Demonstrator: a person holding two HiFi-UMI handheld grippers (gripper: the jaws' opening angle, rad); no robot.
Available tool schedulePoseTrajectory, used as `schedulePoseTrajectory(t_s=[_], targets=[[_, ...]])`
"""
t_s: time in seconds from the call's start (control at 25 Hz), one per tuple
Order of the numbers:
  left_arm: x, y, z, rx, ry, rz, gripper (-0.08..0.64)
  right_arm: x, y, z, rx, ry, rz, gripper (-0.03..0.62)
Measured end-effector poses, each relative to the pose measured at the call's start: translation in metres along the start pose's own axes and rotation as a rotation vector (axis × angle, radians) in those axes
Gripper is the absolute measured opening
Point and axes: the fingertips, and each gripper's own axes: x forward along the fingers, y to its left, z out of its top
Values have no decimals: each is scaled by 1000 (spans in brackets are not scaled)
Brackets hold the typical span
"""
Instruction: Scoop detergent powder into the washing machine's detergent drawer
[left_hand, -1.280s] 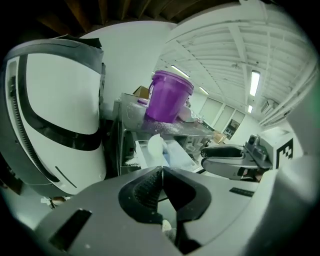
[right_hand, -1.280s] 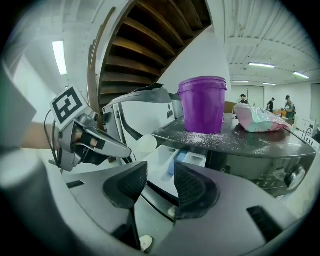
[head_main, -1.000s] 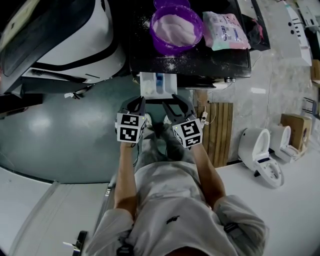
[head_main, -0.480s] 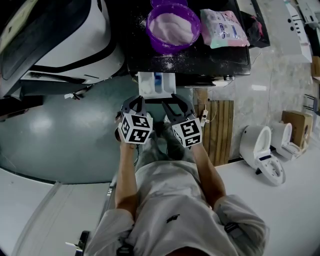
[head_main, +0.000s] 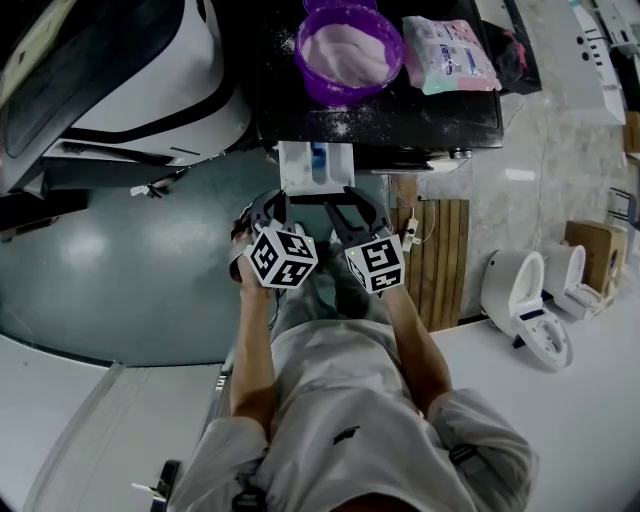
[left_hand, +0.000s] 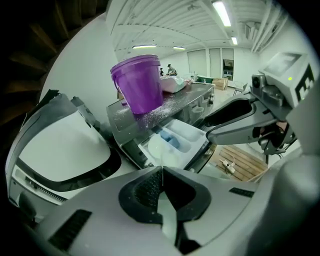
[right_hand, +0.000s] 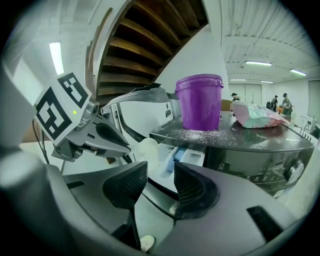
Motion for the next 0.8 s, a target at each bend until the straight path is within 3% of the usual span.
schedulePoseTrajectory(t_s=[0.44,0.8], targets=[[0,-3,-1,78,19,31,15,-1,2,-4,9,1,-8,167],[-2,-4,1,77,20,31,15,-1,1,0,9,-5,-11,166]])
